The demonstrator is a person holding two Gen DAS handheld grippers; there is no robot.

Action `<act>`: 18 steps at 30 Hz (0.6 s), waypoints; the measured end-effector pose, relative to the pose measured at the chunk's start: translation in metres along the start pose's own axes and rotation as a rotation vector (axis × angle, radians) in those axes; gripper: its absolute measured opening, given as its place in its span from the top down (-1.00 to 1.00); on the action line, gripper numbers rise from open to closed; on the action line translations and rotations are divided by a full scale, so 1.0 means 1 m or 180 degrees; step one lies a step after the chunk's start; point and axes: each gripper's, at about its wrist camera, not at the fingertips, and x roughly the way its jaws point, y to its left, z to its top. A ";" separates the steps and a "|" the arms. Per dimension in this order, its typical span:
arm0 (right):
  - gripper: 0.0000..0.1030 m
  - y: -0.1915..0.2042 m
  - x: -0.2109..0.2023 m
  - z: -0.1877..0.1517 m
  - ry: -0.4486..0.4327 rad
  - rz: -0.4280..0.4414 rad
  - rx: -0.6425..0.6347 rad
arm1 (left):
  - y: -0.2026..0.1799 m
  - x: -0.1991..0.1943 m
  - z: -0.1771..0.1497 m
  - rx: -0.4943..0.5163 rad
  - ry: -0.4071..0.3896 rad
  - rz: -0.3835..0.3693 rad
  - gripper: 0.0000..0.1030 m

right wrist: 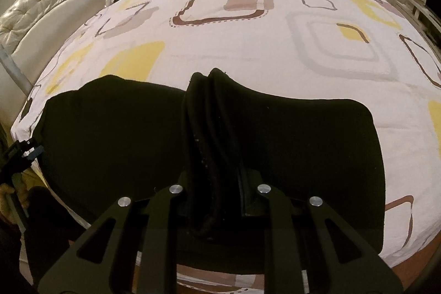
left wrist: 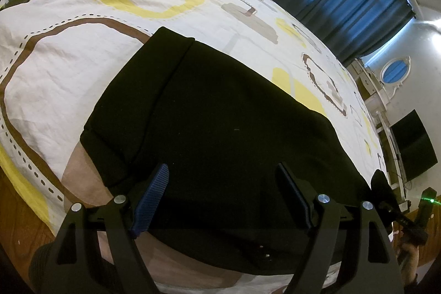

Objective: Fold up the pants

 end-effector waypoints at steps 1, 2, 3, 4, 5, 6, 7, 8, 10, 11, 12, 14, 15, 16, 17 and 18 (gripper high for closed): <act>0.64 0.001 0.001 0.000 0.0008 -0.0008 -0.0013 | 0.000 0.000 0.000 0.0002 0.0000 0.0001 -0.53; 0.64 0.003 0.002 -0.001 0.0015 -0.0016 -0.0027 | 0.000 0.000 0.000 0.0006 -0.0001 0.0001 -0.53; 0.64 0.005 0.004 -0.002 0.0024 -0.0033 -0.0053 | 0.000 0.000 -0.001 0.0007 -0.0001 0.0000 -0.54; 0.64 0.006 0.005 -0.001 0.0030 -0.0040 -0.0067 | 0.000 -0.001 -0.001 0.0012 -0.0002 -0.0002 -0.54; 0.64 0.008 0.007 -0.002 0.0039 -0.0051 -0.0090 | 0.000 -0.001 -0.001 0.0015 -0.0004 -0.0004 -0.55; 0.64 0.009 0.007 -0.002 0.0042 -0.0058 -0.0101 | 0.000 -0.001 -0.001 0.0017 -0.0004 -0.0006 -0.55; 0.64 0.010 0.009 -0.003 0.0047 -0.0069 -0.0113 | 0.000 0.000 -0.001 0.0020 -0.0003 -0.0008 -0.55; 0.64 0.011 0.010 -0.003 0.0053 -0.0083 -0.0129 | 0.000 0.000 -0.001 0.0019 -0.0004 -0.0008 -0.56; 0.64 0.012 0.012 -0.004 0.0066 -0.0117 -0.0163 | 0.000 0.000 -0.001 0.0020 -0.0006 -0.0006 -0.57; 0.64 0.013 0.013 -0.004 0.0074 -0.0127 -0.0174 | 0.000 0.000 -0.001 0.0023 -0.0006 -0.0007 -0.57; 0.64 0.014 0.014 -0.005 0.0082 -0.0140 -0.0189 | 0.000 0.000 -0.001 0.0024 -0.0006 -0.0006 -0.57; 0.63 0.016 0.015 -0.006 0.0092 -0.0157 -0.0211 | 0.000 0.000 -0.001 0.0034 -0.0007 -0.0006 -0.58; 0.63 0.016 0.016 -0.006 0.0096 -0.0165 -0.0220 | 0.000 0.000 -0.002 0.0039 -0.0007 -0.0008 -0.58; 0.63 0.017 0.016 -0.006 0.0101 -0.0171 -0.0228 | 0.000 0.000 -0.001 0.0042 -0.0008 -0.0008 -0.58; 0.63 0.017 0.017 -0.006 0.0104 -0.0174 -0.0233 | 0.000 0.000 -0.001 0.0046 -0.0009 -0.0010 -0.58; 0.63 0.018 0.017 -0.006 0.0109 -0.0177 -0.0240 | 0.001 0.000 -0.001 0.0048 -0.0009 -0.0011 -0.58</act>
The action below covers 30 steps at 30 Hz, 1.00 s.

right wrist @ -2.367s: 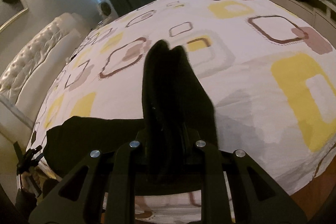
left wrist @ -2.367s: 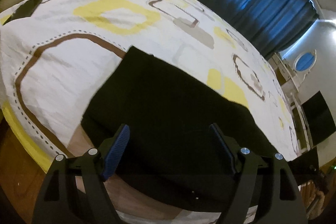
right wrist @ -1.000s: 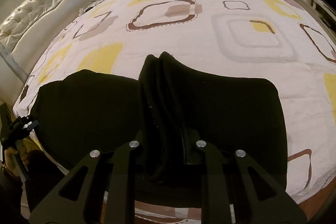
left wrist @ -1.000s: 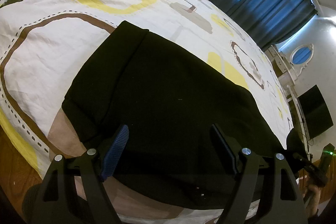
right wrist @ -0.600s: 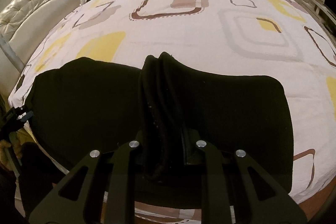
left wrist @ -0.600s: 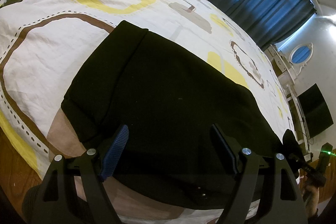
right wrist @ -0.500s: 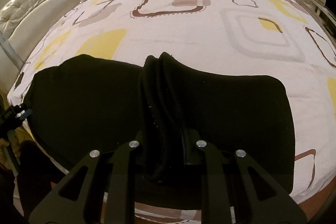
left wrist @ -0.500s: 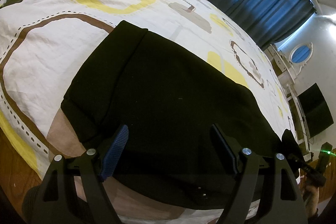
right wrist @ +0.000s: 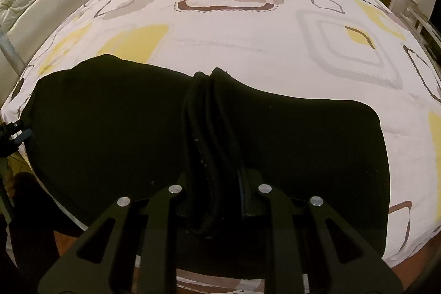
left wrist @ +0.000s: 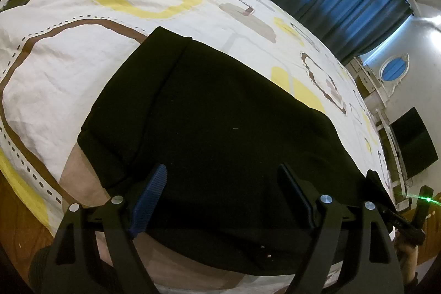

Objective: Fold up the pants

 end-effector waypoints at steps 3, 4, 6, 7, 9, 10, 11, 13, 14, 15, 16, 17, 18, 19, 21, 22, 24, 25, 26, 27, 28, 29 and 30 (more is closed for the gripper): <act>0.63 0.003 0.001 -0.001 0.0009 -0.0023 -0.0025 | 0.000 0.000 0.000 -0.0001 -0.0002 -0.0002 -0.58; 0.63 0.003 0.001 -0.001 0.0012 -0.0031 -0.0033 | 0.000 0.000 -0.001 -0.0001 -0.0002 -0.0001 -0.58; 0.62 0.005 0.002 -0.001 0.0018 -0.0045 -0.0050 | 0.000 0.000 -0.001 -0.0001 -0.0002 0.0000 -0.58; 0.62 0.005 0.003 -0.001 0.0022 -0.0046 -0.0051 | 0.000 0.000 -0.001 0.0001 -0.0003 0.0001 -0.58; 0.61 0.005 0.004 -0.002 0.0029 -0.0045 -0.0051 | -0.001 0.000 -0.001 0.0011 -0.0007 0.0002 -0.58; 0.61 0.005 0.004 -0.002 0.0030 -0.0047 -0.0052 | -0.001 0.000 -0.001 0.0017 -0.0008 0.0002 -0.58; 0.61 0.005 0.004 -0.002 0.0034 -0.0048 -0.0050 | -0.001 0.000 -0.001 0.0024 -0.0009 0.0002 -0.58; 0.60 0.005 0.005 -0.002 0.0039 -0.0053 -0.0052 | -0.001 0.001 -0.001 0.0037 -0.0010 0.0004 -0.59; 0.59 0.006 0.005 -0.002 0.0039 -0.0055 -0.0054 | -0.001 0.001 -0.001 0.0043 -0.0013 0.0004 -0.59; 0.59 0.006 0.005 -0.002 0.0042 -0.0056 -0.0058 | -0.001 0.000 -0.001 0.0032 -0.0047 0.0036 -0.59; 0.59 0.007 0.005 -0.002 0.0043 -0.0060 -0.0064 | -0.001 0.001 -0.001 0.0035 -0.0049 0.0033 -0.59; 0.59 0.007 0.005 -0.002 0.0044 -0.0065 -0.0073 | -0.001 0.000 -0.001 0.0035 -0.0050 0.0033 -0.59; 0.59 0.008 0.005 -0.002 0.0041 -0.0079 -0.0091 | -0.001 0.001 -0.001 0.0035 -0.0050 0.0032 -0.59; 0.59 0.009 0.005 -0.002 0.0035 -0.0082 -0.0101 | -0.001 0.001 -0.001 0.0037 -0.0050 0.0031 -0.59; 0.59 0.012 0.004 -0.002 0.0032 -0.0071 -0.0121 | -0.001 0.001 -0.001 0.0039 -0.0051 0.0023 -0.59; 0.59 0.013 0.005 -0.003 0.0034 -0.0067 -0.0135 | 0.000 0.001 -0.001 0.0038 -0.0051 0.0018 -0.59; 0.59 0.018 0.005 -0.004 0.0032 -0.0071 -0.0172 | 0.001 0.001 -0.001 0.0035 -0.0053 0.0010 -0.59; 0.59 0.020 0.006 -0.004 0.0036 -0.0077 -0.0186 | 0.001 0.001 -0.001 0.0036 -0.0055 0.0008 -0.59; 0.59 0.022 0.006 -0.004 0.0039 -0.0085 -0.0199 | 0.001 0.001 -0.001 0.0038 -0.0056 0.0009 -0.59; 0.59 0.024 0.007 -0.004 0.0040 -0.0098 -0.0216 | 0.001 0.001 -0.001 0.0039 -0.0055 0.0011 -0.59; 0.59 0.026 0.008 -0.003 0.0041 -0.0107 -0.0222 | 0.001 0.002 0.000 0.0046 -0.0056 0.0014 -0.59; 0.59 0.027 0.009 -0.003 0.0047 -0.0110 -0.0224 | 0.001 0.001 -0.001 0.0040 -0.0055 0.0012 -0.59; 0.59 0.029 0.010 -0.003 0.0049 -0.0109 -0.0227 | 0.001 0.002 0.000 0.0041 -0.0055 0.0011 -0.59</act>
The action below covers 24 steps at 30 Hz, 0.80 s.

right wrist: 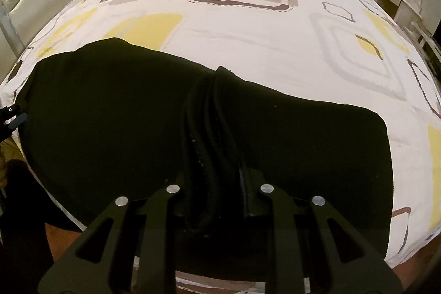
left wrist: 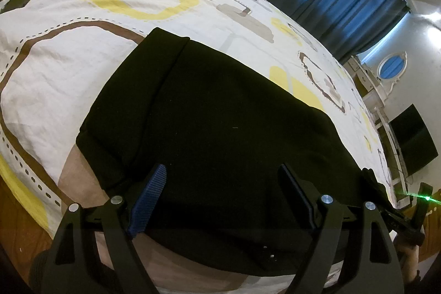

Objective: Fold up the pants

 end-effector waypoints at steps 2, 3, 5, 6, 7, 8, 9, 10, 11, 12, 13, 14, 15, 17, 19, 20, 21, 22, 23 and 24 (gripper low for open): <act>0.59 0.003 0.001 0.002 0.0002 0.0002 -0.0002 | 0.000 0.000 0.000 -0.0004 -0.0001 -0.0004 -0.59; 0.59 0.005 0.002 0.003 0.0001 0.0009 0.0004 | 0.000 0.000 -0.001 -0.0004 -0.0001 -0.0003 -0.59; 0.59 0.007 0.003 0.007 -0.0006 0.0032 0.0010 | 0.000 0.000 0.000 -0.0006 -0.0006 -0.0004 -0.59; 0.59 0.010 0.004 0.007 -0.0007 0.0047 -0.0002 | 0.000 -0.001 0.000 -0.0009 -0.0008 -0.0009 -0.59; 0.55 0.014 0.005 0.008 -0.0001 0.0049 -0.0021 | 0.000 -0.001 0.001 -0.0020 -0.0011 -0.0019 -0.59; 0.46 0.019 0.008 0.009 0.0007 0.0058 -0.0041 | 0.001 -0.002 0.001 -0.0030 -0.0015 -0.0031 -0.59; 0.42 0.021 0.009 0.009 0.0013 0.0069 -0.0043 | 0.002 -0.003 0.002 -0.0056 -0.0021 -0.0056 -0.59; 0.32 0.024 0.011 0.009 0.0019 0.0086 -0.0043 | 0.003 -0.003 0.003 -0.0072 -0.0019 -0.0078 -0.59; 0.16 0.026 0.012 0.008 0.0023 0.0100 -0.0051 | 0.005 -0.004 0.003 -0.0087 -0.0016 -0.0100 -0.59; 0.07 0.030 0.012 0.007 0.0019 0.0131 -0.0058 | 0.006 -0.006 0.004 -0.0104 -0.0018 -0.0130 -0.59; -0.17 0.032 0.013 0.006 0.0009 0.0181 -0.0041 | 0.006 -0.008 0.005 -0.0113 -0.0023 -0.0147 -0.59; -0.42 0.034 0.013 0.004 0.0005 0.0239 -0.0016 | 0.007 -0.010 0.006 -0.0123 -0.0032 -0.0156 -0.59; -0.51 0.039 0.013 0.002 0.0013 0.0304 -0.0003 | 0.008 -0.014 0.007 -0.0133 -0.0056 -0.0160 -0.59; -0.71 0.049 0.013 -0.002 0.0018 0.0322 -0.0055 | 0.011 -0.024 0.011 -0.0133 -0.0138 -0.0155 -0.59; -0.75 0.062 0.011 -0.006 0.0013 0.0350 -0.0166 | 0.017 -0.034 0.016 -0.0136 -0.0232 -0.0109 -0.59; -0.75 0.068 0.008 -0.008 -0.0010 0.0401 -0.0217 | 0.022 -0.039 0.019 -0.0153 -0.0273 -0.0098 -0.59; -0.75 0.071 0.004 -0.008 -0.0036 0.0458 -0.0237 | 0.027 -0.044 0.021 -0.0182 -0.0313 -0.0094 -0.59; -0.75 0.073 -0.001 -0.009 -0.0075 0.0545 -0.0247 | 0.036 -0.048 0.026 -0.0244 -0.0347 -0.0098 -0.59; -0.75 0.075 -0.007 -0.009 -0.0110 0.0619 -0.0235 | 0.043 -0.051 0.029 -0.0301 -0.0365 -0.0095 -0.59; -0.75 0.075 -0.013 -0.009 -0.0149 0.0667 -0.0202 | 0.051 -0.053 0.032 -0.0368 -0.0385 -0.0081 -0.59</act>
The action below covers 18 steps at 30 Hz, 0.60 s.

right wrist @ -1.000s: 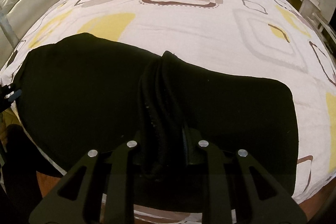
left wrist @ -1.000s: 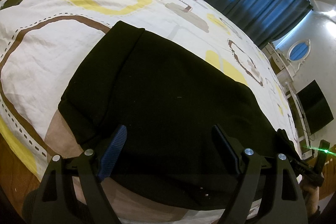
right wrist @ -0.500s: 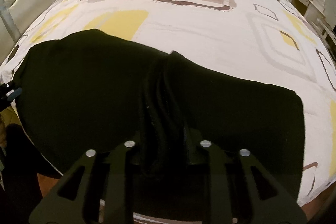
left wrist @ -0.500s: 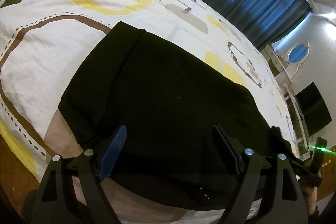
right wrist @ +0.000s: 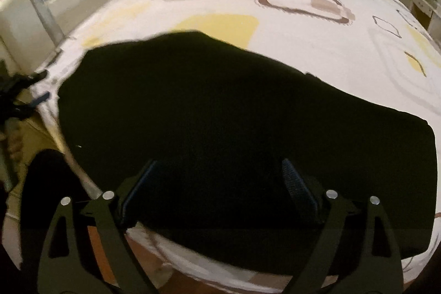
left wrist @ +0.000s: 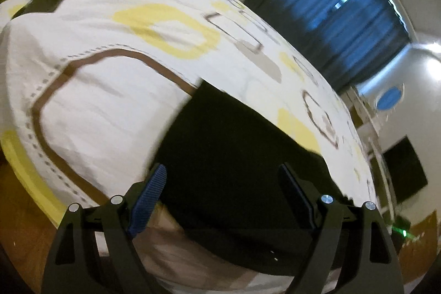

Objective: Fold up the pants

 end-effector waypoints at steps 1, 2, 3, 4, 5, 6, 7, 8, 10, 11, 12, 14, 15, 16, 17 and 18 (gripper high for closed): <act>-0.75 -0.001 -0.005 0.000 -0.0035 0.0059 0.0035 | 0.010 -0.001 0.006 -0.0094 -0.0019 0.0004 -0.59; -0.75 -0.003 -0.010 0.000 -0.0067 0.0178 0.0105 | 0.018 -0.001 0.011 -0.0177 -0.0015 -0.0028 -0.59; -0.75 -0.008 -0.015 -0.001 -0.0088 0.0279 0.0219 | 0.025 0.000 0.015 -0.0255 0.0003 -0.0090 -0.59; -0.75 -0.012 -0.018 -0.003 -0.0088 0.0320 0.0302 | 0.035 0.006 0.022 -0.0368 0.0068 -0.0206 -0.59; -0.75 -0.016 -0.021 -0.004 -0.0085 0.0349 0.0372 | 0.040 0.009 0.025 -0.0423 0.0116 -0.0267 -0.59; -0.75 -0.020 -0.023 -0.005 -0.0086 0.0377 0.0434 | 0.045 0.019 0.030 -0.0495 0.0242 -0.0383 -0.59; -0.75 -0.024 -0.026 -0.007 -0.0088 0.0391 0.0477 | 0.048 0.026 0.033 -0.0524 0.0358 -0.0448 -0.59; -0.75 -0.026 -0.028 -0.009 -0.0089 0.0386 0.0502 | 0.051 0.034 0.035 -0.0548 0.0494 -0.0502 -0.59; -0.75 -0.031 -0.032 -0.014 -0.0084 0.0355 0.0547 | 0.052 0.051 0.036 -0.0549 0.0757 -0.0674 -0.59; -0.75 -0.032 -0.034 -0.017 -0.0082 0.0350 0.0569 | 0.052 0.055 0.035 -0.0535 0.0836 -0.0710 -0.59; -0.75 -0.034 -0.036 -0.020 -0.0072 0.0349 0.0600 | 0.051 0.060 0.035 -0.0495 0.0908 -0.0694 -0.59; -0.75 -0.037 -0.037 -0.025 -0.0054 0.0357 0.0636 | 0.051 0.070 0.037 -0.0415 0.1035 -0.0714 -0.59; -0.75 -0.038 -0.038 -0.027 -0.0044 0.0358 0.0649 | 0.052 0.072 0.038 -0.0419 0.1061 -0.0754 -0.59; -0.75 -0.040 -0.037 -0.029 -0.0032 0.0363 0.0660 | 0.055 0.076 0.040 -0.0478 0.1091 -0.0821 -0.59; -0.75 -0.041 -0.036 -0.031 -0.0022 0.0380 0.0680 | 0.058 0.078 0.041 -0.0559 0.1109 -0.0882 -0.59; -0.75 -0.041 -0.035 -0.032 -0.0015 0.0394 0.0692 | 0.062 0.080 0.043 -0.0660 0.1127 -0.0953 -0.59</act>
